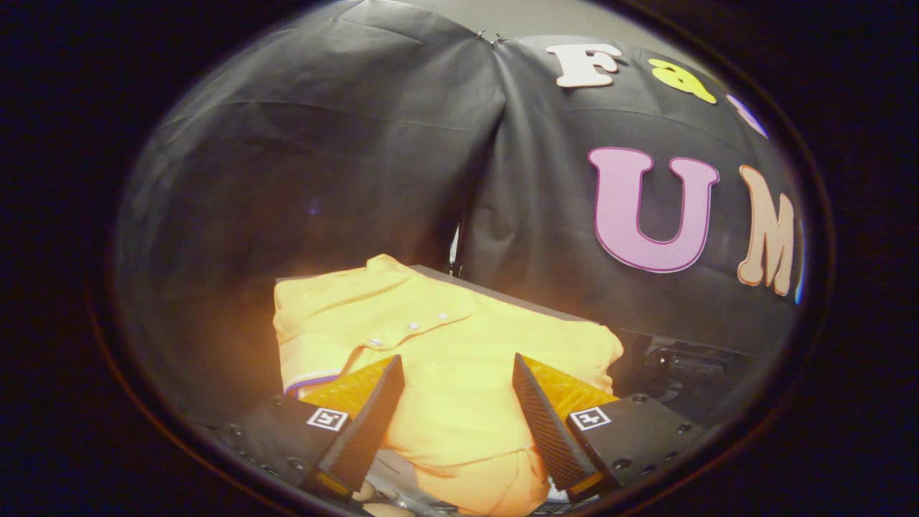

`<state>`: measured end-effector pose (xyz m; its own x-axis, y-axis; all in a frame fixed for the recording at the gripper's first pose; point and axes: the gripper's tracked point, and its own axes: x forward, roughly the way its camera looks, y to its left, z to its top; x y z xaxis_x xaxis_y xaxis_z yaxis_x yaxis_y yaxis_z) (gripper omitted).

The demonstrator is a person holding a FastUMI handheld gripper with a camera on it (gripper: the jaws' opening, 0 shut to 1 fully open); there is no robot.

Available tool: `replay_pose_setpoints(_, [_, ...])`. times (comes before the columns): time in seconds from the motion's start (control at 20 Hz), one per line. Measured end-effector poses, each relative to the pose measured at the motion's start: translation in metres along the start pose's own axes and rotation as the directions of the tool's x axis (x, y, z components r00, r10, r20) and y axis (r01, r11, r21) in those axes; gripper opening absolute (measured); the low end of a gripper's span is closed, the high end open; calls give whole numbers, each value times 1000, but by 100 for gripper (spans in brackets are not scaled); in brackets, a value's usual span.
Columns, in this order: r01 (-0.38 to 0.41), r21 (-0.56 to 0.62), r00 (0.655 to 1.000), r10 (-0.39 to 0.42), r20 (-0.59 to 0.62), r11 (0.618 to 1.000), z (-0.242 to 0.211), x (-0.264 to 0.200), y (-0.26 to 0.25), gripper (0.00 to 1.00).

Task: Put the clothes into the washing machine and then close the washing machine lid.

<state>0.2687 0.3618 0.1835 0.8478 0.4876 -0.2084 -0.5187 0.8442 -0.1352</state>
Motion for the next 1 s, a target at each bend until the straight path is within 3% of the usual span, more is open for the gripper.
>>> replay_pose_setpoints(0.1, [-31,61,999,32,-6,998,-3,-1,8,95])
replay_pose_setpoints(0.3, [-57,104,998,58,2,993,-1,1,13,57])
replay_pose_setpoints(0.5, [-22,91,1000,23,-10,996,-3,1,14,19])
replay_pose_setpoints(0.6, [-6,151,1000,11,-28,988,-4,-3,16,19])
replay_pose_setpoints(0.65, [-8,176,1000,12,-25,984,-2,3,14,1])
replay_pose_setpoints(1.0, [28,231,1000,-26,-14,973,3,-6,-16,1])
